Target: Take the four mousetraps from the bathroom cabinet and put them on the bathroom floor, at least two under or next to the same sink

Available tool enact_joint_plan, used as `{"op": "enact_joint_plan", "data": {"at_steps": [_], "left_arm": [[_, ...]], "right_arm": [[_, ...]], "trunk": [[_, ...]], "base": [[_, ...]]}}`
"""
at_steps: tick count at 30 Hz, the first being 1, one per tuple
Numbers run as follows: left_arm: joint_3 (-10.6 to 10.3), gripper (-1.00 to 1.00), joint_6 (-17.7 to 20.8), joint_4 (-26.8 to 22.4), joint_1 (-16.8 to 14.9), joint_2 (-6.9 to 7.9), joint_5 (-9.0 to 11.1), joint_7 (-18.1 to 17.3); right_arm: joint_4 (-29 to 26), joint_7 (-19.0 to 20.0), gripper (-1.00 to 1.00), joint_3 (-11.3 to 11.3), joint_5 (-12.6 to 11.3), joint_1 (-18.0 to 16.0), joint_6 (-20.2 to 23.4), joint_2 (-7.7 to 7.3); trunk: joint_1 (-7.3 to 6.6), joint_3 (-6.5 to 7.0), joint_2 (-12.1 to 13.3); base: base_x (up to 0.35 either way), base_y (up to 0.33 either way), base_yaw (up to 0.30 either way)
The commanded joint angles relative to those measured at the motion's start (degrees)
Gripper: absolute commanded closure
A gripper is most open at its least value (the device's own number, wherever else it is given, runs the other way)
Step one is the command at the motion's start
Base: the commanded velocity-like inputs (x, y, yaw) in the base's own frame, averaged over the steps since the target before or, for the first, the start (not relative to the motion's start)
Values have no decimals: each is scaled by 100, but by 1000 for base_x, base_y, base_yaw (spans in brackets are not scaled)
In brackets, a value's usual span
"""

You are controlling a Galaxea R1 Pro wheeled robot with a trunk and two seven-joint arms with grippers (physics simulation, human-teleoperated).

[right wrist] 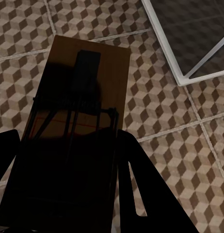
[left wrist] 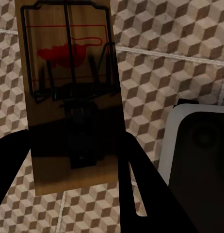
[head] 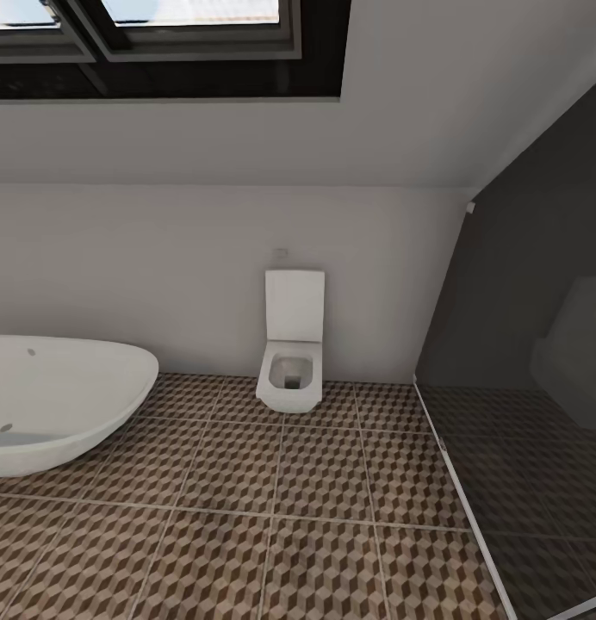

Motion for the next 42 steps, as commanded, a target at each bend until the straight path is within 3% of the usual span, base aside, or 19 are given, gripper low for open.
{"op": "enact_joint_plan", "data": {"at_steps": [1,42], "left_arm": [[-40,100,-19,14,-7,-3,-12,34],[-40,100,-20,14,-7,-3,-12,34]], "right_arm": [[-2,-49,100,50,-13,-3,-9,-1],[-2,-49,100,49,-13,-3,-9,-1]], "trunk": [[3,-11,-11],[3,-11,-11]], "base": [[0,0,0],[0,0,0]]}}
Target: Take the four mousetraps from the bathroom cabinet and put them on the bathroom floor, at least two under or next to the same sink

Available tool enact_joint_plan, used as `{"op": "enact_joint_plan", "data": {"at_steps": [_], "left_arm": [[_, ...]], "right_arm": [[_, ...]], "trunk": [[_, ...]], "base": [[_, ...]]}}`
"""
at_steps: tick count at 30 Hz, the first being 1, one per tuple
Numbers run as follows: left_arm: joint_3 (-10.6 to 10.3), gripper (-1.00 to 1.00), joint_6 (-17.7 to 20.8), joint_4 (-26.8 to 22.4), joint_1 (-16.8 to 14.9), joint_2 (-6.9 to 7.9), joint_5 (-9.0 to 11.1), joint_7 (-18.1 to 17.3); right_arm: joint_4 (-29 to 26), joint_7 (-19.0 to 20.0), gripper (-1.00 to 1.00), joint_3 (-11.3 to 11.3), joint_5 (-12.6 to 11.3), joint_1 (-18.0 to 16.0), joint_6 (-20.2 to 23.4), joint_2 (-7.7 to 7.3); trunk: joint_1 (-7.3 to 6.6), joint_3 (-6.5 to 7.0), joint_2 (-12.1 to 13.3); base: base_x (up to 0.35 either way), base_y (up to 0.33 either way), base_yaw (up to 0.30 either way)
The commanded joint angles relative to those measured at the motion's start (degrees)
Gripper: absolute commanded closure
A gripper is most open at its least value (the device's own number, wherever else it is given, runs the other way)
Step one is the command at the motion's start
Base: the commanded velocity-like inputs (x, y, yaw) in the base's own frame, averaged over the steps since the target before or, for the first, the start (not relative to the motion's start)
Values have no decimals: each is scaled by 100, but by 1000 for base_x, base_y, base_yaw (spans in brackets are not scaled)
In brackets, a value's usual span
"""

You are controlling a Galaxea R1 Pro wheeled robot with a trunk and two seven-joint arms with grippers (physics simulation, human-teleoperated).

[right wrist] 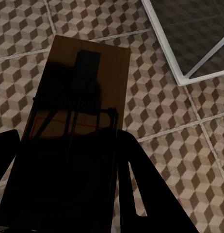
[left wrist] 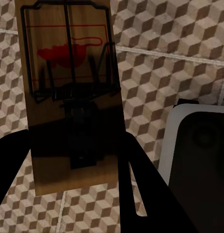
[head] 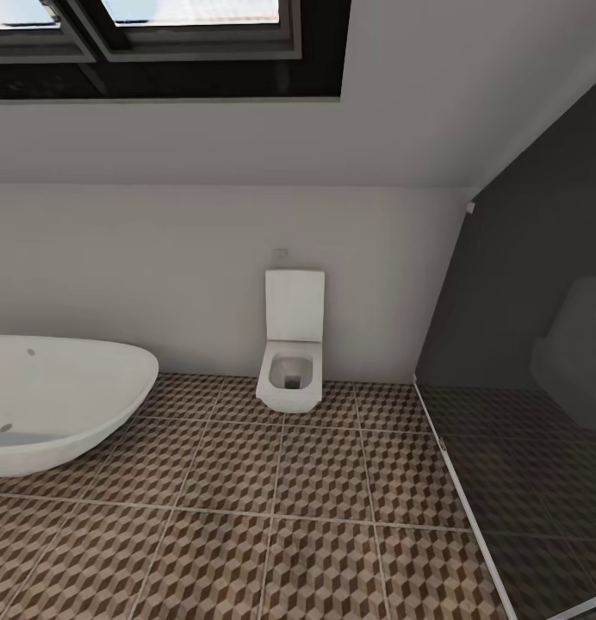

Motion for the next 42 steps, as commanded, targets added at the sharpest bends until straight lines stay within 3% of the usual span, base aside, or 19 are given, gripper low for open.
{"op": "enact_joint_plan", "data": {"at_steps": [1,42], "left_arm": [[-40,100,-18,14,-7,-3,-12,34],[-40,100,-19,14,-7,-3,-12,34]], "right_arm": [[-1,-49,100,51,-13,-3,-9,-1],[-1,-49,100,53,-13,-3,-9,-1]], "trunk": [[3,-11,-11],[3,-11,-11]], "base": [[0,0,0],[0,0,0]]}}
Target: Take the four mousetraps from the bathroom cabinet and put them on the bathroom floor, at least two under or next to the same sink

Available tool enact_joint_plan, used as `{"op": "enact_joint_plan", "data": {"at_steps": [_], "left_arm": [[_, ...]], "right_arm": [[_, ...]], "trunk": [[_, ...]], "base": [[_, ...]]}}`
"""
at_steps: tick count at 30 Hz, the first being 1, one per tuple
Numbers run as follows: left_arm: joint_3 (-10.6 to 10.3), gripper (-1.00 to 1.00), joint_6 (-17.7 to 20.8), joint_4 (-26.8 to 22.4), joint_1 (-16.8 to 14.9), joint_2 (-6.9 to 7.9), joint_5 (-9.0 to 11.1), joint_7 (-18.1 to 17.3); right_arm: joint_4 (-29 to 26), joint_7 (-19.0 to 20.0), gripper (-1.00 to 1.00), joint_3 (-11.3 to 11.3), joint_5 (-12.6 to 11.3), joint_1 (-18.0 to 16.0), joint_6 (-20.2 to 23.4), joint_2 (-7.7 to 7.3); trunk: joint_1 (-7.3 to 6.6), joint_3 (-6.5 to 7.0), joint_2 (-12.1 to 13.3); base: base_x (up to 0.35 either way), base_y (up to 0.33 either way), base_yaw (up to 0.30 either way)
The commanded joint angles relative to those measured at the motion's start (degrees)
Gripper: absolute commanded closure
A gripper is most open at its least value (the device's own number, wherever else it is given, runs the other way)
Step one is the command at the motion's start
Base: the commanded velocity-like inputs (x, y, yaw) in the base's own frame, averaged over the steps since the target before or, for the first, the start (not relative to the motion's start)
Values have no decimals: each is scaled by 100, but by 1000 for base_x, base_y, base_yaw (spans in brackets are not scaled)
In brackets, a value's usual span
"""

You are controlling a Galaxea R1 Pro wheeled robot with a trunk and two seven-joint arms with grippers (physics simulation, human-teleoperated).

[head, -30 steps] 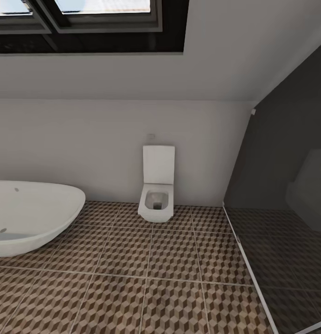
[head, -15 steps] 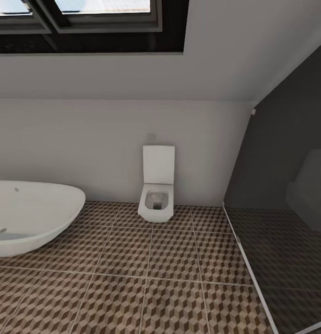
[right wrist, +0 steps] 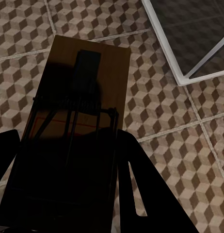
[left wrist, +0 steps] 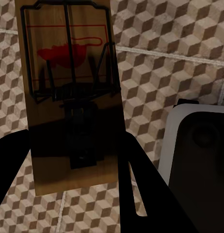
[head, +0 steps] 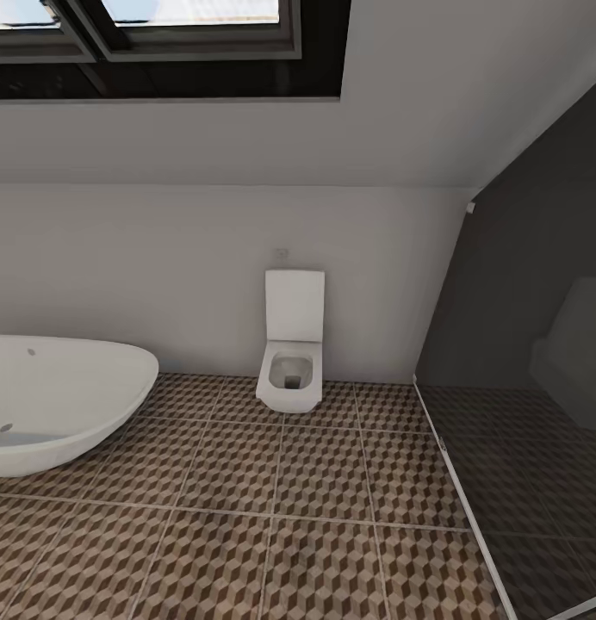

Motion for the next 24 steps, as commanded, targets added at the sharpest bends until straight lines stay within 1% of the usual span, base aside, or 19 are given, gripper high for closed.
{"op": "enact_joint_plan", "data": {"at_steps": [1,24], "left_arm": [[-40,100,-20,14,-7,-3,-12,34],[-40,100,-19,14,-7,-3,-12,34]], "right_arm": [[-1,-49,100,50,-14,-3,-9,-1],[-1,-49,100,48,-12,-3,-9,-1]], "trunk": [[3,-11,-11],[3,-11,-11]], "base": [[0,0,0],[0,0,0]]}}
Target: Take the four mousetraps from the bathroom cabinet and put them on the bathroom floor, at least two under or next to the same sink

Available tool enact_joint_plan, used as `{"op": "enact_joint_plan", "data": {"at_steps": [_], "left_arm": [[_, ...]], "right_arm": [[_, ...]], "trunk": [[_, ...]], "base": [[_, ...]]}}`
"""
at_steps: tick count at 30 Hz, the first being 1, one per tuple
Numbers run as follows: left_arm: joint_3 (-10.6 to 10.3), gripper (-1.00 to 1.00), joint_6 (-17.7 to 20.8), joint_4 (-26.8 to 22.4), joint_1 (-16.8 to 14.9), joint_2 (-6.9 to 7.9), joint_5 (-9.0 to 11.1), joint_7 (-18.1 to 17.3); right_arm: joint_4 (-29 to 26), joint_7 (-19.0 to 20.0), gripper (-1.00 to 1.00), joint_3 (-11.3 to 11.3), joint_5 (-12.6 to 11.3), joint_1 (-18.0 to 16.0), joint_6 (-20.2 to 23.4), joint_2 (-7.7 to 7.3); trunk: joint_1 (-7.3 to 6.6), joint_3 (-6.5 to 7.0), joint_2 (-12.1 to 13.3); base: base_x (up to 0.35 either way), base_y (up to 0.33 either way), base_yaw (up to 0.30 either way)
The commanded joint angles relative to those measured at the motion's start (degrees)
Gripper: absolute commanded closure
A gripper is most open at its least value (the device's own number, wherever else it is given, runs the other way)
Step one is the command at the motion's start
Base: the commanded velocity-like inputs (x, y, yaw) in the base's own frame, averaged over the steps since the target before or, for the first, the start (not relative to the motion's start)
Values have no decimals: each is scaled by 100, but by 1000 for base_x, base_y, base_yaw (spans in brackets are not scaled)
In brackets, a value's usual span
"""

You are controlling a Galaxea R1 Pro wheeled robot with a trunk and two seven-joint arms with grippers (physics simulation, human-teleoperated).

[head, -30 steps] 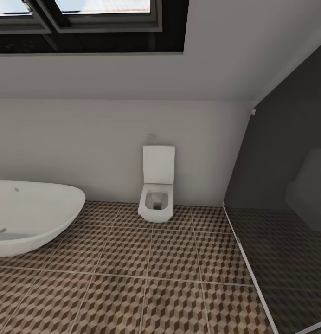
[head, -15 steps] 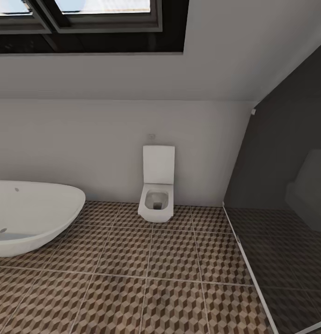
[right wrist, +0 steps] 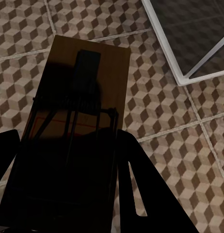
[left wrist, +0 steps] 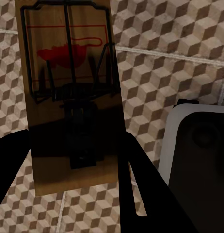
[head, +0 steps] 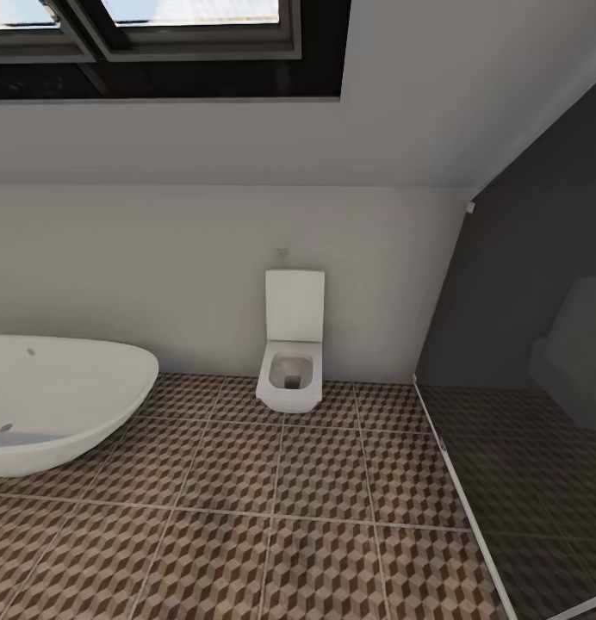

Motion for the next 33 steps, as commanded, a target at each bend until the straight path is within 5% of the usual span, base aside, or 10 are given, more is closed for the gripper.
{"op": "enact_joint_plan", "data": {"at_steps": [1,33], "left_arm": [[-39,100,-20,14,-7,-3,-12,34],[-39,100,-22,14,-7,-3,-13,34]], "right_arm": [[-2,-49,100,51,-13,-3,-9,-1],[-2,-49,100,51,-14,-3,-9,-1]], "trunk": [[3,-11,-11],[3,-11,-11]], "base": [[0,0,0],[0,0,0]]}}
